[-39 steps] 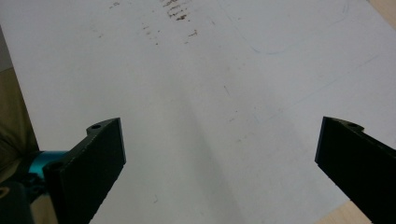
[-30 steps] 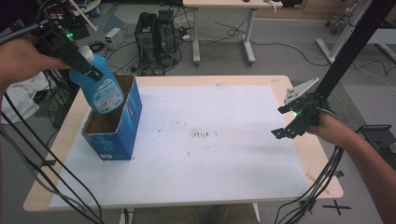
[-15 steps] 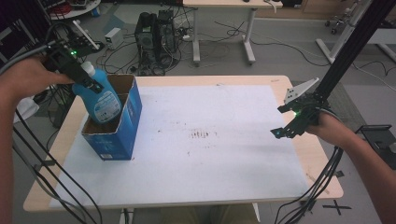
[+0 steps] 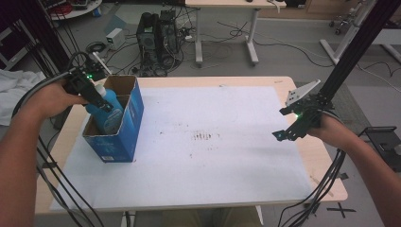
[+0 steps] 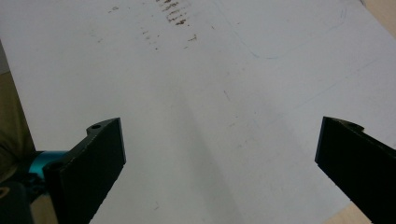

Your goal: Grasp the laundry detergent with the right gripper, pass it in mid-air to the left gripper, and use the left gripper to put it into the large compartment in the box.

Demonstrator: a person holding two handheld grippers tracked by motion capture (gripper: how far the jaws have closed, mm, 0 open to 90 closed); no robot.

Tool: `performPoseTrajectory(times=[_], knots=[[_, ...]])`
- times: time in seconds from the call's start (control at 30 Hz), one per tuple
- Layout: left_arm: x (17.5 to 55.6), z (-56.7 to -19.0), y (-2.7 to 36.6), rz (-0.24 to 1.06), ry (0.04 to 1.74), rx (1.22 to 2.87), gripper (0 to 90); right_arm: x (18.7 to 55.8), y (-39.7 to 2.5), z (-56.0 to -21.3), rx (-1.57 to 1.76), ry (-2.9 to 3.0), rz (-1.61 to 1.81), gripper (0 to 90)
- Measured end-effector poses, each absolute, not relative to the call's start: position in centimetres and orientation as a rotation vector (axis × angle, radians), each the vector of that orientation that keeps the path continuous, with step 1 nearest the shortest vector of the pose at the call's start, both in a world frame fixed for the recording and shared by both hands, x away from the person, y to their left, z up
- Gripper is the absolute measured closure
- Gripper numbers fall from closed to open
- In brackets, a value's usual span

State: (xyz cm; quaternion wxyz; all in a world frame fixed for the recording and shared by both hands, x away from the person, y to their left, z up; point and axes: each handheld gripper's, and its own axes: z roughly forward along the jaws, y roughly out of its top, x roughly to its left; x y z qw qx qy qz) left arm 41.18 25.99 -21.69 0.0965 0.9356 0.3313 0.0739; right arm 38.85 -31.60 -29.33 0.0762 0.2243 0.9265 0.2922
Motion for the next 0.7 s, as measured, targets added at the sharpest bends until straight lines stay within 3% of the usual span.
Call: performPoseTrajectory(times=[0.7], knots=[[41.8,-27.3,26.0,0.173,0.948,2.843,37.7,38.8,-31.2,-29.5,0.688,2.789,0.856,0.7]])
